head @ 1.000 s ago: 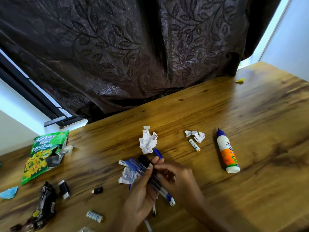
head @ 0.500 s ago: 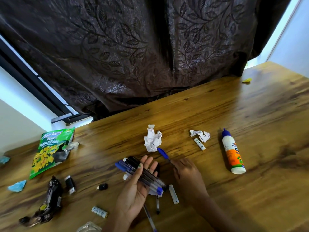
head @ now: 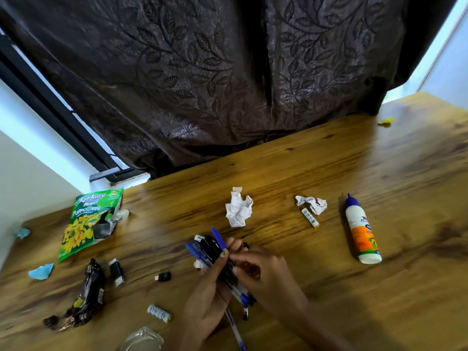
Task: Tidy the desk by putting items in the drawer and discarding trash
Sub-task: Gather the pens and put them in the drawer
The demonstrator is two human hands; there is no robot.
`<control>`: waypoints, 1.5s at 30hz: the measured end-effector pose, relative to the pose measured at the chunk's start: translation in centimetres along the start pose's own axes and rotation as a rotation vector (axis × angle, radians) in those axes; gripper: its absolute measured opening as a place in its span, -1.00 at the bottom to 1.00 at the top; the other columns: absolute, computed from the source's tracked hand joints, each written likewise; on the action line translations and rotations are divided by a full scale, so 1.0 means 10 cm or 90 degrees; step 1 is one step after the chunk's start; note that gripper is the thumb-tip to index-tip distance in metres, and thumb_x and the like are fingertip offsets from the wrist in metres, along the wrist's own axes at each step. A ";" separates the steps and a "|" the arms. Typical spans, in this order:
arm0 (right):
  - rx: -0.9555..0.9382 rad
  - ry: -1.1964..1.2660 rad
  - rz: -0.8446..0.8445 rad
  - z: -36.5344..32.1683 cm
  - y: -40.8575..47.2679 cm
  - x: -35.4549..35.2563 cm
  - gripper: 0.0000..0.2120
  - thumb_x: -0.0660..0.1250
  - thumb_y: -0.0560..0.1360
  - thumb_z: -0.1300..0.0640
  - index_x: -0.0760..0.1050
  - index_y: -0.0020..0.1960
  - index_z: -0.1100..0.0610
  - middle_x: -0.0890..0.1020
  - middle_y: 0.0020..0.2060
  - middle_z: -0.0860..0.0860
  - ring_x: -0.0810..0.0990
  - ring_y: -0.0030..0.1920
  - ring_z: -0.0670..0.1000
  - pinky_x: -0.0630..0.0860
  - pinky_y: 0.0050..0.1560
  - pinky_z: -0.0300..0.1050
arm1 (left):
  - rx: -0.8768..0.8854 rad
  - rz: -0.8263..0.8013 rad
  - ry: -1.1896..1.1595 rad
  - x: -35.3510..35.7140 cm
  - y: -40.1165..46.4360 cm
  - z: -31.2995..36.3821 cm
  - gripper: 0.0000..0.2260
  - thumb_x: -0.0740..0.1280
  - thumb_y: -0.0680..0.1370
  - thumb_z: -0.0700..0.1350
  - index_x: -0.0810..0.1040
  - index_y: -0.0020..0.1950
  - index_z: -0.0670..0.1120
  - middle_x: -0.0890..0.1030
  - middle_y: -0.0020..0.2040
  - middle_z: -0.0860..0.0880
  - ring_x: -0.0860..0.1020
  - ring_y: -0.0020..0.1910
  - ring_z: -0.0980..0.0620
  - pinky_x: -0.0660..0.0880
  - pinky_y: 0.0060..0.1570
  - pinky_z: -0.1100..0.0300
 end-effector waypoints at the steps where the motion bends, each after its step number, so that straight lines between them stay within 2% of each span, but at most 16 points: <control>1: 0.003 0.002 0.001 0.01 0.01 -0.01 -0.78 0.27 0.54 0.16 0.54 0.16 0.06 0.60 -0.06 -0.13 0.57 -0.14 -0.25 0.52 -0.08 -0.41 | 0.005 0.007 -0.006 -0.02 0.00 0.01 -0.64 0.26 0.45 -0.18 0.54 0.23 -0.18 0.65 0.14 -0.12 0.67 -0.02 0.03 0.62 -0.08 0.09; 6: 0.075 -0.081 0.064 0.33 0.18 -0.07 -0.85 0.24 0.55 0.16 0.55 0.07 0.06 0.63 -0.09 -0.08 0.57 -0.14 -0.20 0.51 -0.13 -0.38 | 0.038 0.025 -0.053 -0.17 -0.05 0.11 -0.67 0.22 0.52 -0.23 0.48 0.29 -0.20 0.63 0.14 -0.15 0.67 -0.04 -0.02 0.55 0.04 0.06; 8: 0.108 -0.130 0.047 0.47 0.28 -0.02 -0.87 0.24 0.56 0.12 0.53 0.05 0.04 0.61 -0.10 -0.07 0.56 -0.15 -0.17 0.53 -0.12 -0.32 | 0.045 0.032 -0.053 -0.22 -0.08 0.13 -0.68 0.22 0.54 -0.24 0.48 0.28 -0.19 0.66 0.09 -0.16 0.68 -0.09 -0.02 0.59 -0.03 0.08; 11: 0.119 -0.196 0.036 0.54 0.40 0.13 -0.85 0.25 0.54 0.03 0.51 0.05 0.05 0.56 -0.05 -0.05 0.54 -0.12 -0.09 0.55 -0.10 -0.18 | 0.042 0.056 -0.059 -0.27 -0.10 0.13 -0.55 0.38 0.38 -0.23 0.49 0.28 -0.19 0.68 0.05 -0.16 0.68 -0.07 -0.02 0.64 -0.18 0.11; 13: 0.122 -0.243 0.028 0.53 0.48 0.22 -0.82 0.28 0.51 0.00 0.49 0.03 0.08 0.52 -0.03 -0.01 0.54 -0.09 -0.01 0.54 -0.13 -0.13 | 0.038 0.072 -0.065 -0.30 -0.11 0.13 -0.32 0.60 0.19 -0.19 0.50 0.28 -0.20 0.66 0.10 -0.16 0.66 0.00 -0.04 0.64 -0.18 0.11; 16: 0.119 -0.283 0.008 0.47 0.55 0.27 -0.88 0.28 0.50 0.09 0.48 -0.04 0.14 0.54 -0.06 0.05 0.53 -0.14 0.01 0.46 -0.21 -0.15 | 0.042 0.080 -0.060 -0.36 -0.10 0.12 -0.16 0.68 0.01 -0.15 0.51 0.27 -0.20 0.65 0.12 -0.15 0.66 0.02 -0.04 0.64 -0.19 0.12; 19: 0.133 -0.251 0.027 0.46 0.59 0.21 -0.94 0.29 0.49 0.15 0.50 -0.05 0.11 0.57 -0.17 0.01 0.53 -0.21 -0.06 0.54 -0.19 -0.17 | 0.048 0.069 -0.045 -0.39 -0.11 0.12 -0.05 0.70 -0.16 -0.13 0.54 0.22 -0.18 0.65 0.12 -0.13 0.66 0.02 -0.04 0.64 -0.17 0.12; 21: 0.142 -0.213 0.047 0.40 0.60 0.08 -0.93 0.28 0.51 0.15 0.50 -0.02 0.08 0.58 -0.21 -0.02 0.54 -0.24 -0.10 0.53 -0.24 -0.23 | 0.052 0.060 -0.031 -0.38 -0.14 0.13 -0.08 0.70 -0.15 -0.12 0.55 0.20 -0.18 0.65 0.12 -0.13 0.66 0.01 -0.04 0.64 -0.19 0.12; 24: 0.070 -0.141 0.119 0.12 0.58 -0.15 -0.88 0.30 0.51 0.17 0.53 0.04 0.08 0.61 -0.14 -0.03 0.56 -0.21 -0.13 0.45 -0.27 -0.39 | 0.046 0.057 -0.026 -0.39 -0.17 0.13 -0.26 0.65 0.09 -0.15 0.53 0.23 -0.20 0.63 0.17 -0.16 0.65 0.05 -0.06 0.64 -0.13 0.10; 27: 0.027 -0.001 0.068 -0.20 0.51 -0.16 -0.76 0.36 0.48 0.15 0.54 0.15 0.08 0.64 -0.10 -0.05 0.58 -0.17 -0.20 0.50 -0.19 -0.44 | 0.038 0.039 -0.013 -0.33 -0.21 0.11 -0.22 0.66 0.06 -0.16 0.52 0.25 -0.23 0.64 0.11 -0.20 0.67 -0.01 -0.09 0.64 -0.20 0.10; 29: 0.009 0.050 0.023 -0.30 0.48 -0.05 -0.72 0.39 0.46 0.14 0.55 0.17 0.08 0.66 -0.10 -0.07 0.60 -0.16 -0.21 0.53 -0.12 -0.43 | 0.026 0.023 0.008 -0.29 -0.22 0.08 -0.35 0.62 0.16 -0.17 0.52 0.21 -0.26 0.66 0.03 -0.23 0.68 -0.11 -0.11 0.64 -0.23 0.08; 31: -0.001 0.052 0.006 -0.34 0.46 0.10 -0.74 0.39 0.46 0.13 0.57 0.14 0.07 0.64 -0.15 -0.09 0.59 -0.17 -0.20 0.52 -0.12 -0.41 | 0.012 0.024 0.034 -0.26 -0.23 0.06 -0.57 0.41 0.33 -0.21 0.51 0.17 -0.29 0.67 -0.06 -0.24 0.68 -0.20 -0.11 0.65 -0.20 0.03; 32: -0.006 0.038 0.007 -0.34 0.46 0.15 -0.77 0.39 0.46 0.12 0.58 0.11 0.07 0.63 -0.16 -0.10 0.59 -0.18 -0.19 0.51 -0.14 -0.42 | 0.010 0.022 0.043 -0.26 -0.24 0.05 -0.60 0.36 0.36 -0.22 0.51 0.18 -0.28 0.66 -0.07 -0.23 0.67 -0.22 -0.11 0.64 -0.15 0.02; 37: -0.019 0.004 0.037 -0.29 0.41 0.32 -0.86 0.38 0.47 0.10 0.58 0.02 0.06 0.60 -0.20 -0.15 0.56 -0.22 -0.21 0.47 -0.21 -0.45 | 0.014 0.036 0.036 -0.35 -0.32 0.05 -0.63 0.34 0.37 -0.20 0.53 0.17 -0.22 0.64 -0.15 -0.18 0.65 -0.29 -0.04 0.64 -0.27 0.12; 41: -0.019 -0.026 0.095 -0.25 0.35 0.44 -0.91 0.38 0.45 0.08 0.56 -0.05 0.02 0.62 -0.24 -0.13 0.58 -0.24 -0.14 0.55 -0.23 -0.27 | 0.019 0.043 0.045 -0.40 -0.38 0.00 -0.62 0.34 0.36 -0.22 0.54 0.18 -0.20 0.65 -0.05 -0.23 0.65 -0.18 -0.12 0.58 -0.03 -0.06; 45: -0.044 -0.039 0.093 -0.23 0.31 0.52 -0.93 0.37 0.45 0.05 0.55 -0.07 0.02 0.57 -0.24 -0.16 0.54 -0.23 -0.16 0.48 -0.26 -0.34 | 0.010 0.086 0.051 -0.40 -0.44 -0.03 -0.60 0.35 0.34 -0.25 0.54 0.18 -0.22 0.64 0.02 -0.27 0.64 -0.11 -0.17 0.54 0.04 -0.10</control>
Point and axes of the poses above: each hand's wrist, its own y-axis towards the middle knuckle, its own x-axis out of the palm, z = x × y, the point moved 3 cm from there along y, towards the middle knuckle
